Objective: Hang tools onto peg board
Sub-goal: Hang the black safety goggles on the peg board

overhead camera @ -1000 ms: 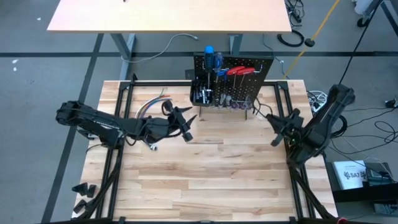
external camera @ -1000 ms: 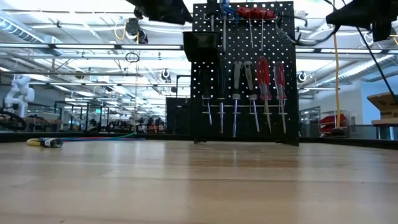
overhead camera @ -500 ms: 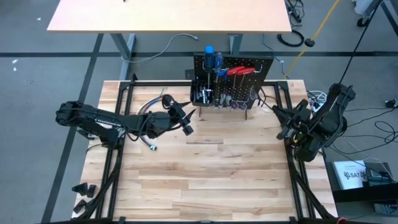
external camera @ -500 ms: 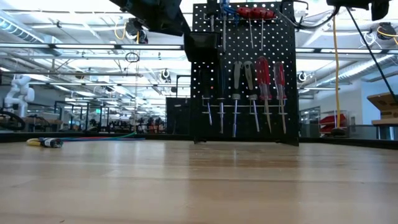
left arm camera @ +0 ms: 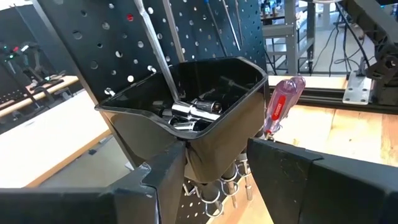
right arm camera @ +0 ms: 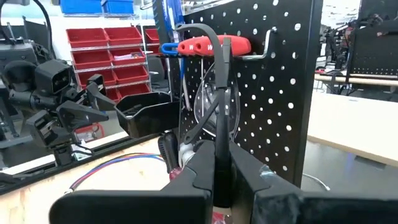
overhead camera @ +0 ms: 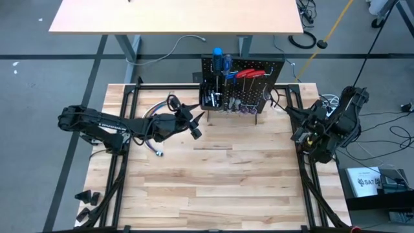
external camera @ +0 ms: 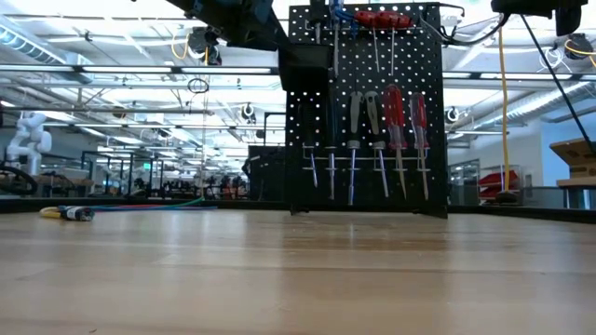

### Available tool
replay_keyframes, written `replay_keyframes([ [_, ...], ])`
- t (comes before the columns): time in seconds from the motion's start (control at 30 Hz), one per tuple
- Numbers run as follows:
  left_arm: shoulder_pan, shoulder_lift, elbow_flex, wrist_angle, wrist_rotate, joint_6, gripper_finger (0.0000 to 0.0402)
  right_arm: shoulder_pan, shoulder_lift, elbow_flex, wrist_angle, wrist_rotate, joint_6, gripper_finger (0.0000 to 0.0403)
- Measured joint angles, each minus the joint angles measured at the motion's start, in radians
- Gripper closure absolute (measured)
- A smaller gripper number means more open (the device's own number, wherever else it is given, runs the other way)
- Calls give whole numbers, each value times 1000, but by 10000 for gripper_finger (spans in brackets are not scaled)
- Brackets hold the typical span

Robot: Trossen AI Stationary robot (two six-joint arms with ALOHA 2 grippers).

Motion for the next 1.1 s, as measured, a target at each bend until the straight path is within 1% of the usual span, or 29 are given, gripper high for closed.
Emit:
replay_keyframes([
  [0.23,4,0,0,0,12,-1,221,8,-5,0,-4,-1,22,391],
  [0.43,4,0,0,0,13,-1,221,43,-89,0,-36,-4,26,391],
  [0.6,1,0,0,-1,13,-2,221,125,-124,0,-20,-76,-13,391],
  [0.7,-5,0,0,-8,13,-5,221,177,-146,0,-16,-149,-36,391],
  [0.77,-9,0,0,-16,13,-17,221,209,-172,0,-16,-160,-53,391],
  [0.83,-11,0,0,-22,13,-27,221,241,-206,10,-19,-148,-70,391],
  [1.0,-14,0,0,-31,13,-28,221,321,-302,29,-19,-21,-156,391],
  [1.1,-17,0,0,-31,14,-28,221,362,-352,31,-19,-2,-203,391],
])
